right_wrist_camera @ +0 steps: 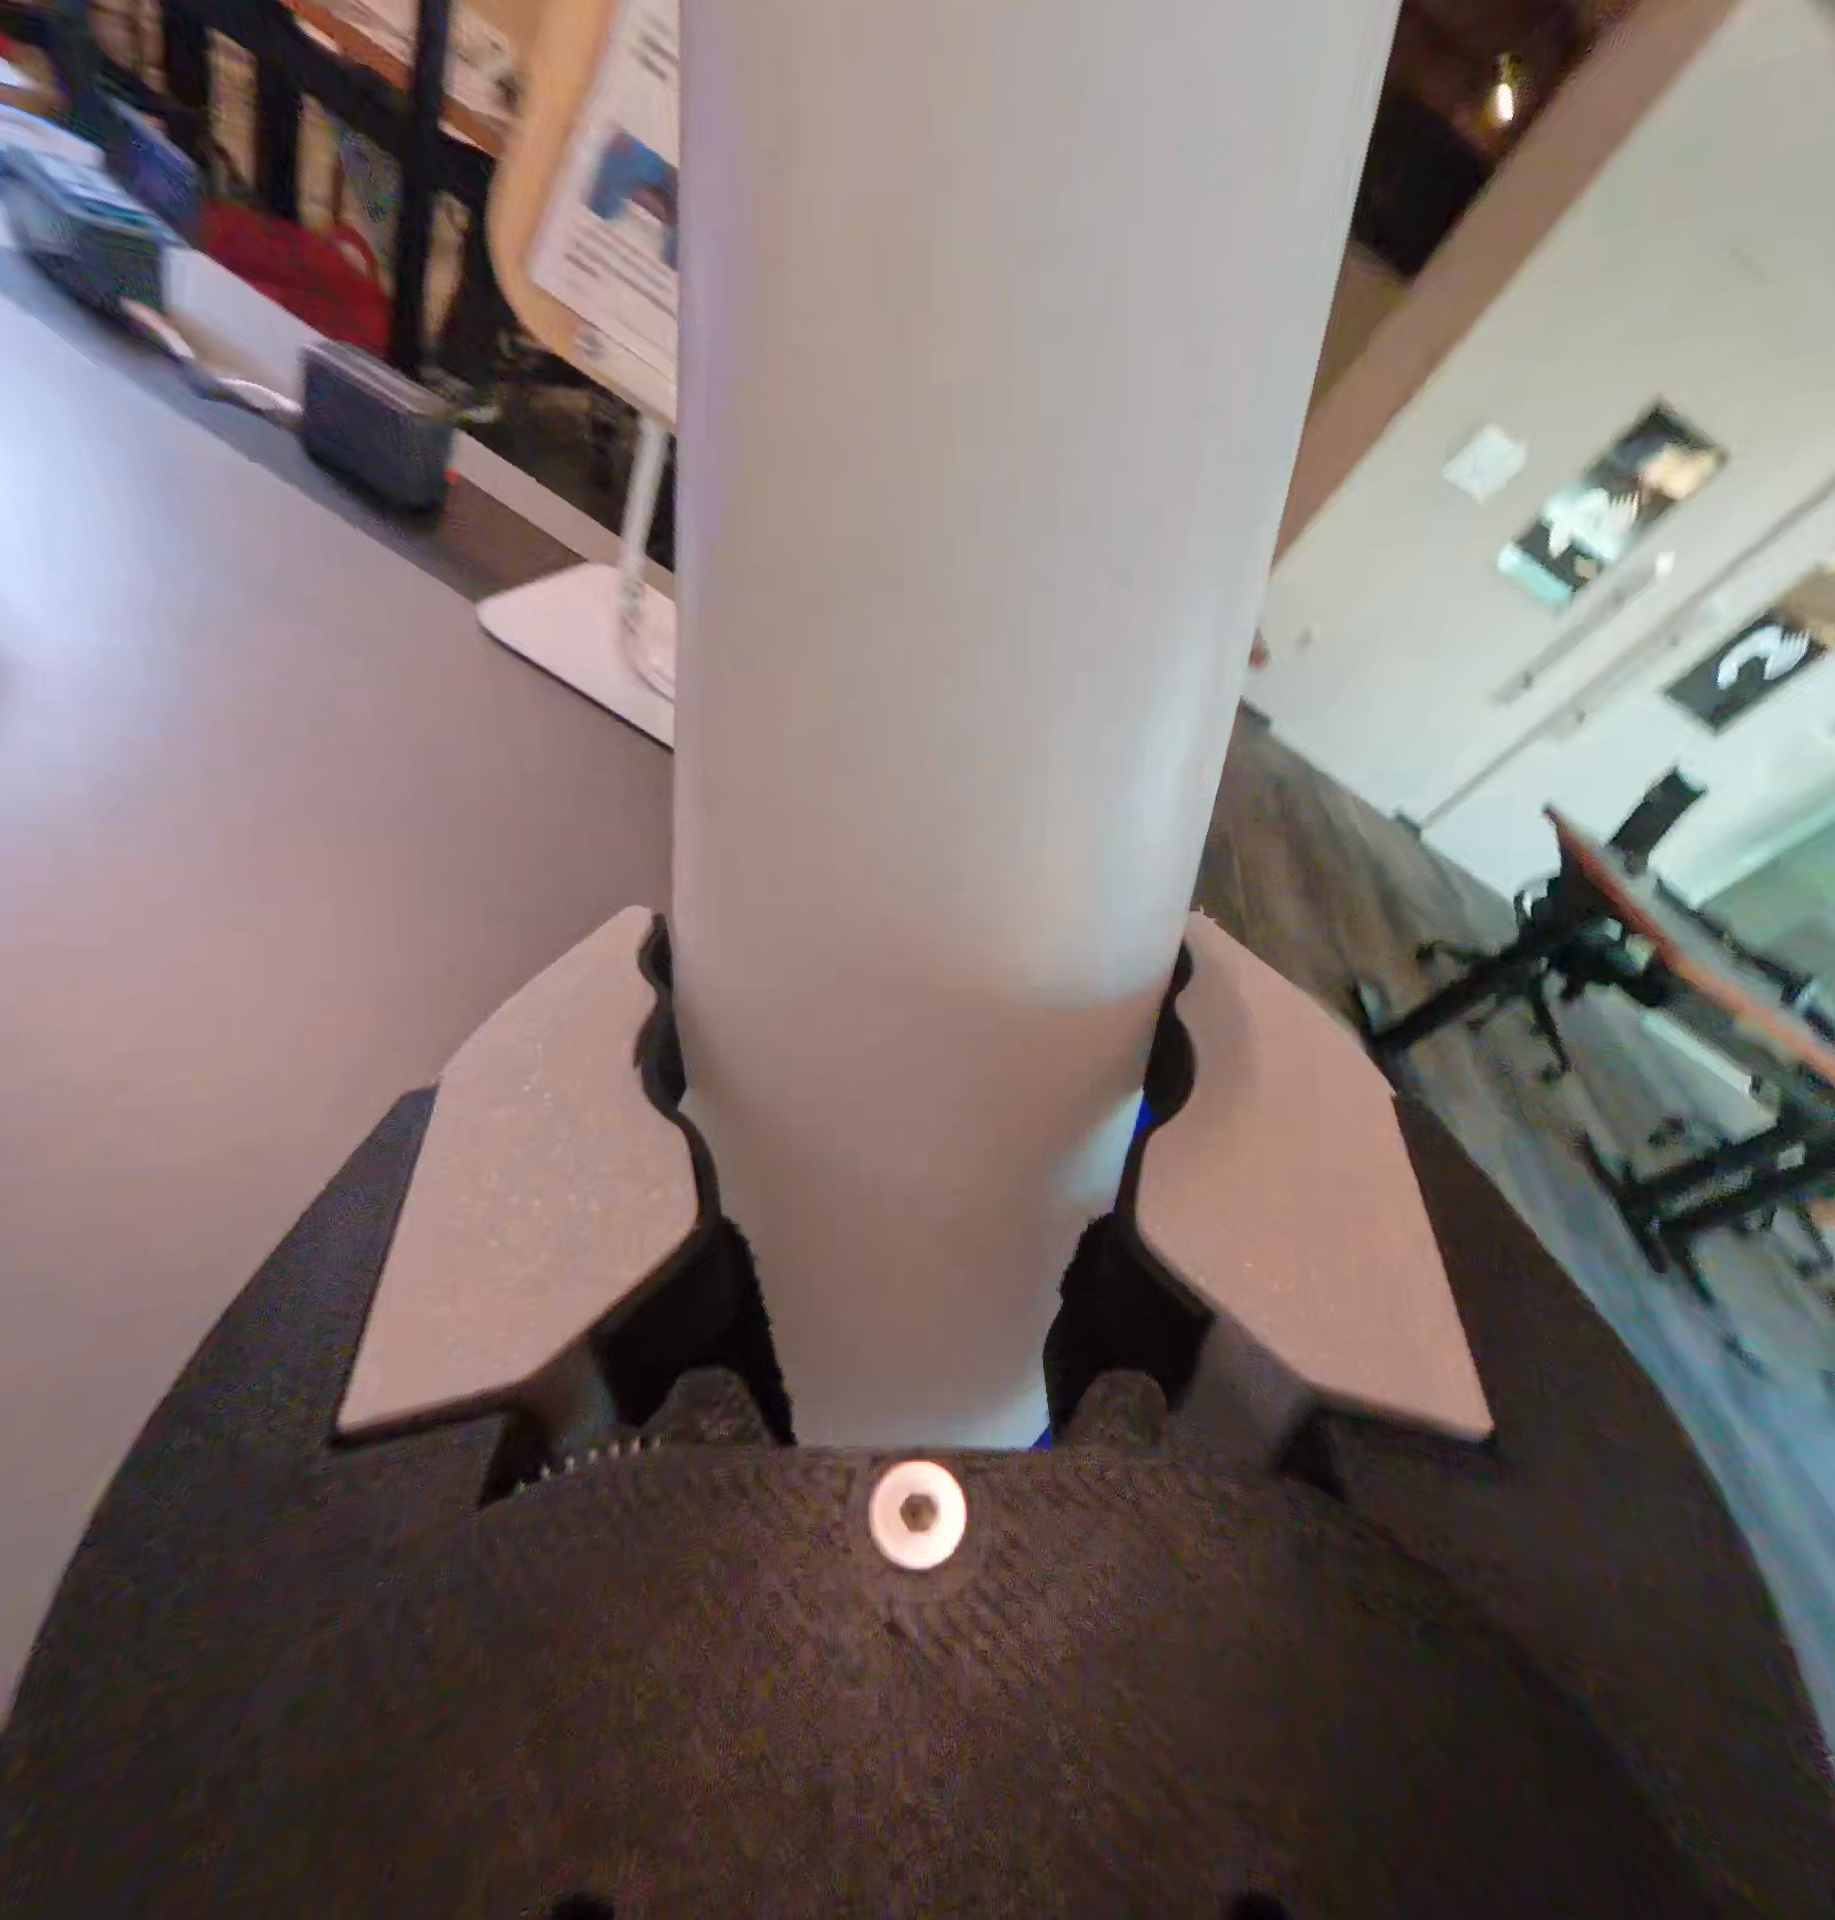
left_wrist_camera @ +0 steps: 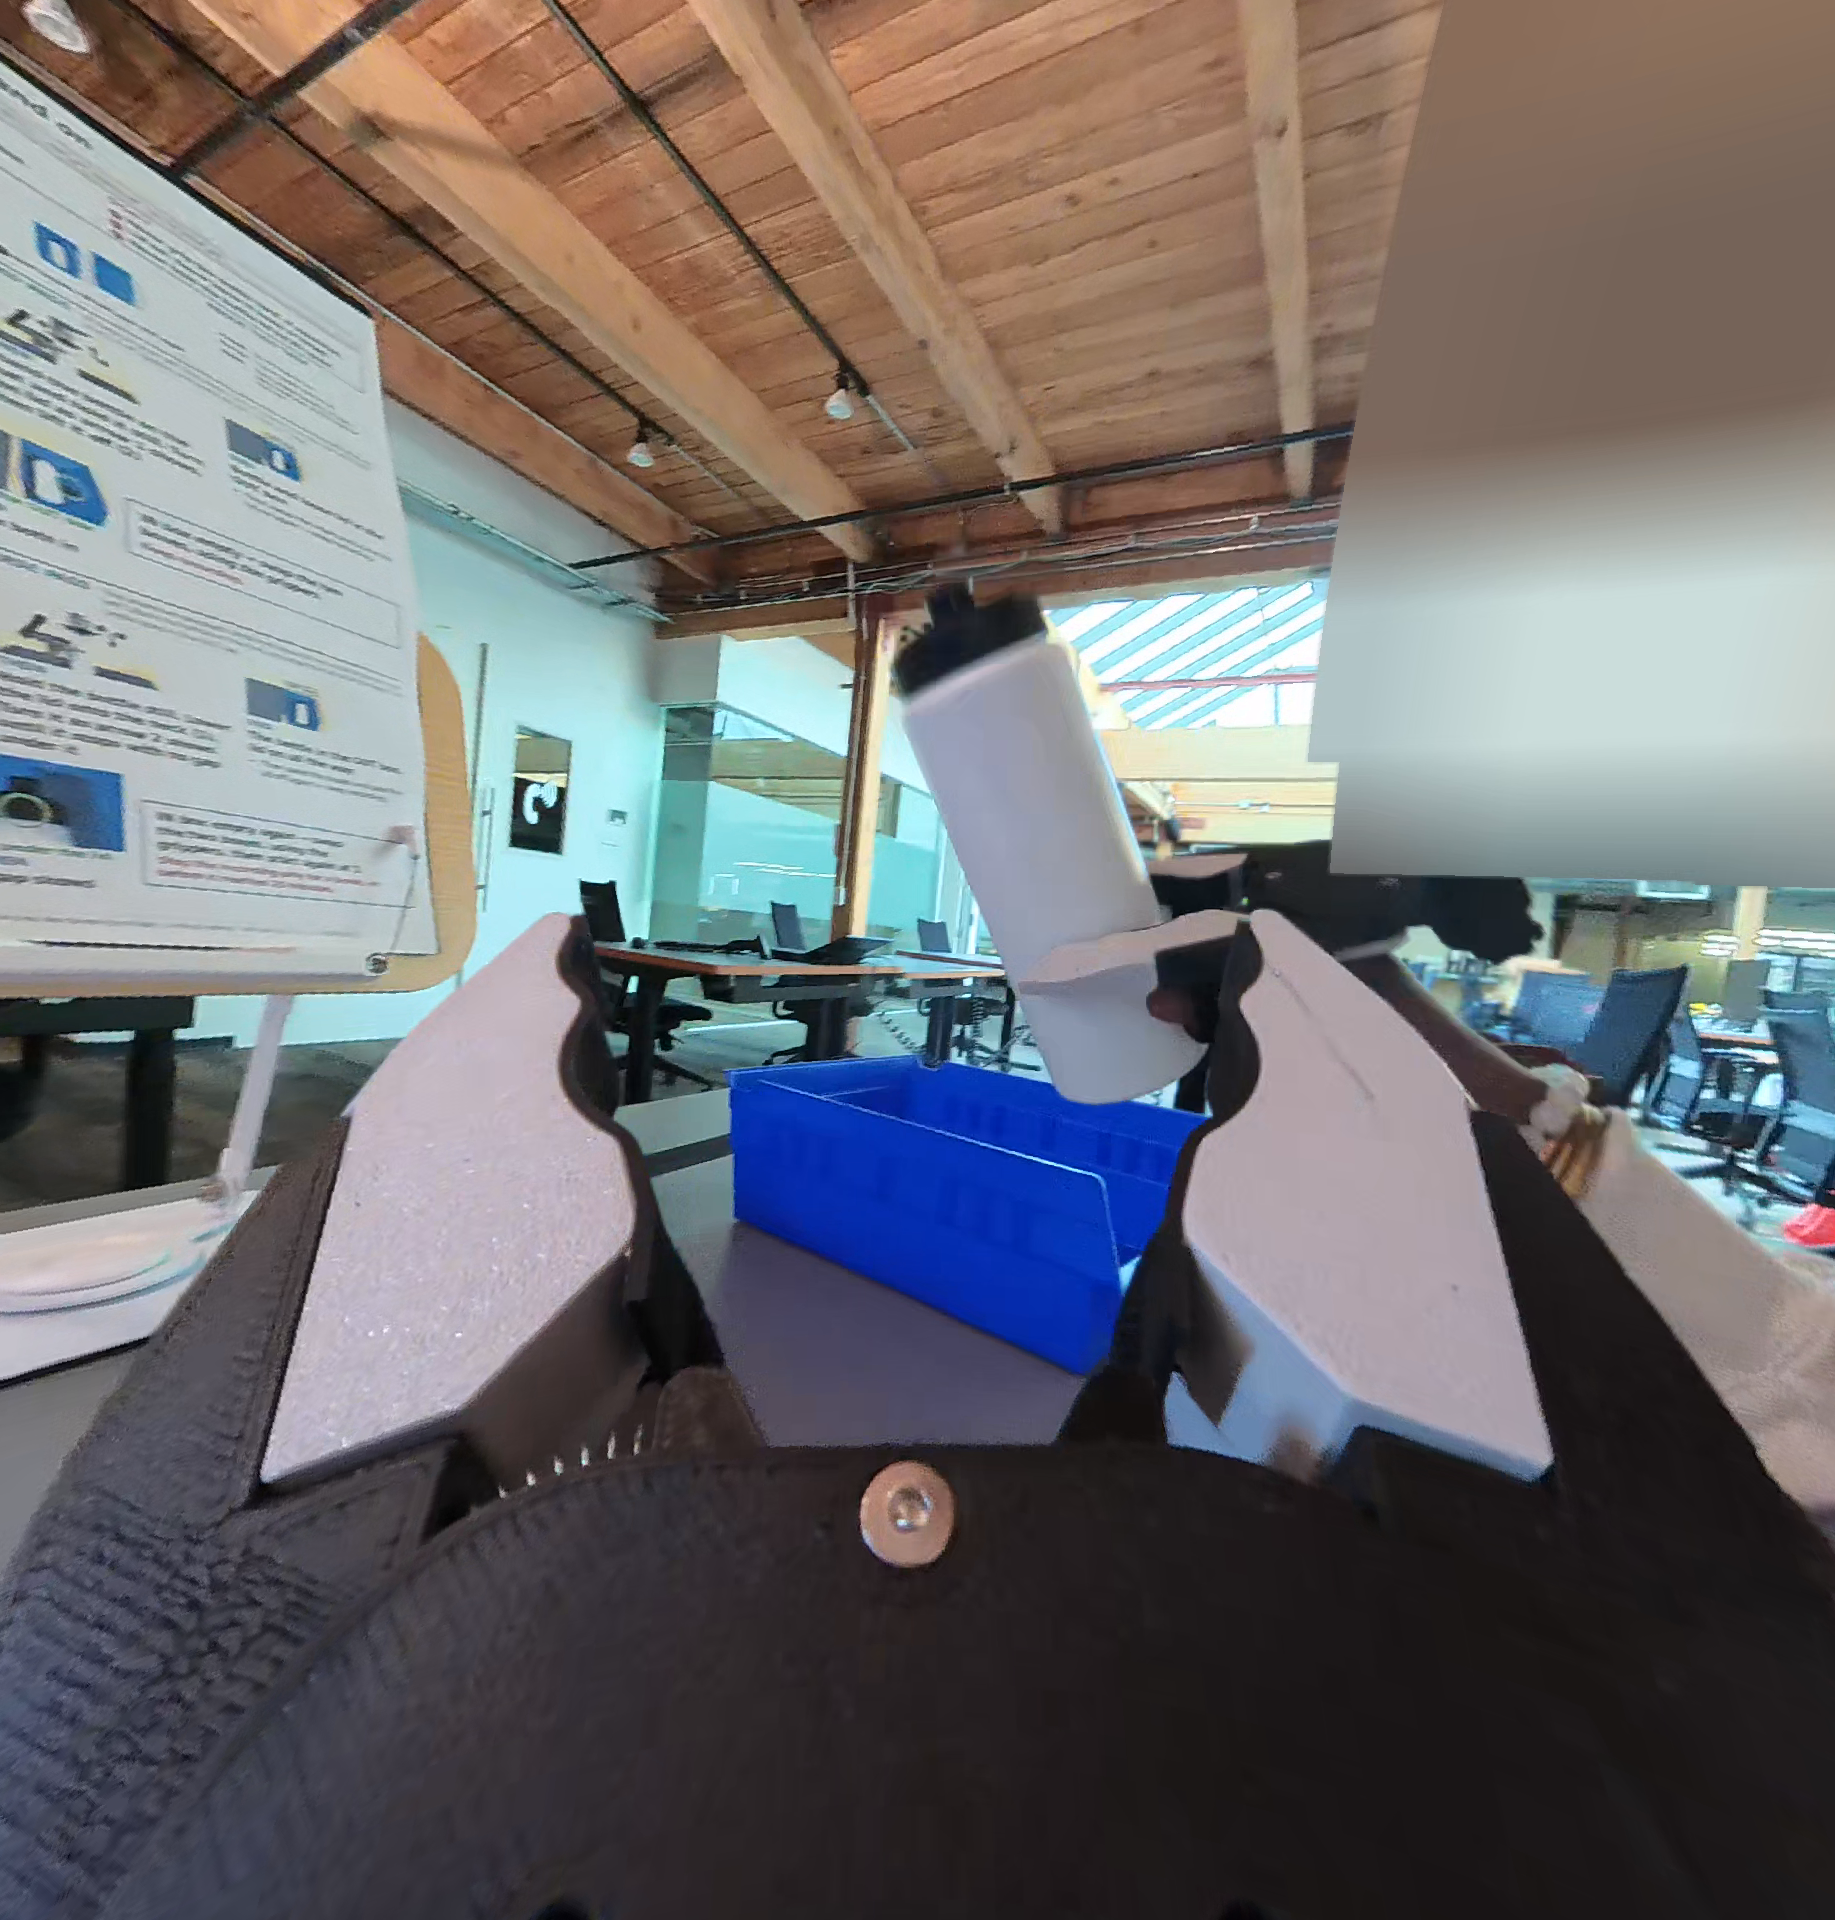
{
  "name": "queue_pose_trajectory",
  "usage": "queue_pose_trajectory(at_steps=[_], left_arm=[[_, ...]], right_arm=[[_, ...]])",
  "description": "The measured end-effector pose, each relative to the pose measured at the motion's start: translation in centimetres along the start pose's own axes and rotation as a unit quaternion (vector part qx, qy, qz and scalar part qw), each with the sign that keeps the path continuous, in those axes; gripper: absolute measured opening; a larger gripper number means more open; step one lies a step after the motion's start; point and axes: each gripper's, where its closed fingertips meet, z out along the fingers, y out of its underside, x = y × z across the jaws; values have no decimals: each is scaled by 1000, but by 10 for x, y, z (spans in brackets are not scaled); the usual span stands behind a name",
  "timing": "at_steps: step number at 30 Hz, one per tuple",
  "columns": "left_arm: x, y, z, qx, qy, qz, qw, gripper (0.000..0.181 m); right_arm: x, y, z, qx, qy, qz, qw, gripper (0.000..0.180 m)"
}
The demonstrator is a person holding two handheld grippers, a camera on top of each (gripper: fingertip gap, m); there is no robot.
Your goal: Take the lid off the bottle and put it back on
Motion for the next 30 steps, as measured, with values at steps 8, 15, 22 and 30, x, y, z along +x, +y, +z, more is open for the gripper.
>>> queue_pose_trajectory(at_steps=[8,15,22,30], left_arm=[[-15,9,-1,-24,-40,27,999,106],[-12,22,2,-64,-37,66,995,105],[-18,37,-10,-178,-69,92,977,106],[-63,-36,-99,-189,-273,224,916,100]], right_arm=[[66,154,47,-223,-17,252,942,89],[42,212,57,-358,-71,267,892,89],[54,209,61,-335,-37,238,911,87],[64,94,16,26,30,216,976,92]])
